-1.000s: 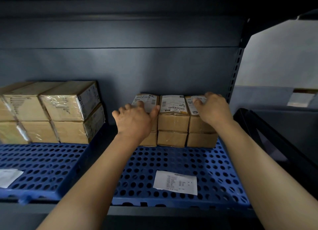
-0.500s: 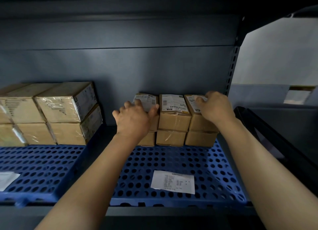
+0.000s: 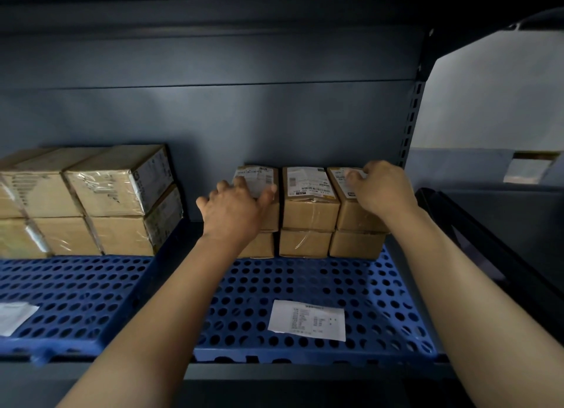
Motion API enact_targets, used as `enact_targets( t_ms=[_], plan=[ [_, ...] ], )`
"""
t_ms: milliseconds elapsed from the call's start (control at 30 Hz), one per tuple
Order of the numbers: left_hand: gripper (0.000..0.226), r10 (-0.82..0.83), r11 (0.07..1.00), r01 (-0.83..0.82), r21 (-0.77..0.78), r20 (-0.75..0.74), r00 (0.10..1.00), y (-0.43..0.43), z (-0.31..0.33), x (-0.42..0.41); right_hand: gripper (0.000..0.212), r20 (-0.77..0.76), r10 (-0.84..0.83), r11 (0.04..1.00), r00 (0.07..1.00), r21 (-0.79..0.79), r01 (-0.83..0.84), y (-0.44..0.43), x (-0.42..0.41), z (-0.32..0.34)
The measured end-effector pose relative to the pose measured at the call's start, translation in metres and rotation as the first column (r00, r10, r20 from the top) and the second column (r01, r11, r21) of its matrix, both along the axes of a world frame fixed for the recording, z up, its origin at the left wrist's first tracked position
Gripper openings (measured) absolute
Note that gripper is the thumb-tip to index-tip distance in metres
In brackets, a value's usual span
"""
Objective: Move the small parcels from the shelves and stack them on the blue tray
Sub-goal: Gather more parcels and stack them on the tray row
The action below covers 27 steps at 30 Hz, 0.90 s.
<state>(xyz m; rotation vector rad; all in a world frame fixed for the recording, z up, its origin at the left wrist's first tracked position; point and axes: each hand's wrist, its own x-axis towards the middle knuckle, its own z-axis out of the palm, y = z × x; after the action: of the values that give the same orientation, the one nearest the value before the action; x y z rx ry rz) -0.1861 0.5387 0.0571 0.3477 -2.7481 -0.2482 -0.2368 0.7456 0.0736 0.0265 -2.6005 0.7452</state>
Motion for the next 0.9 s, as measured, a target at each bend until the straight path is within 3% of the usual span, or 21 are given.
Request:
enact_targets(
  t_ms=[900],
  plan=[
    [0.082,-0.05,0.996,0.046,0.074,0.052,0.997,-0.0091,0.0044,-0.008,0.044,0.048,-0.011,1.0,0.999,0.003,0.011,-0.0091,0.0011,0.0045]
  ],
)
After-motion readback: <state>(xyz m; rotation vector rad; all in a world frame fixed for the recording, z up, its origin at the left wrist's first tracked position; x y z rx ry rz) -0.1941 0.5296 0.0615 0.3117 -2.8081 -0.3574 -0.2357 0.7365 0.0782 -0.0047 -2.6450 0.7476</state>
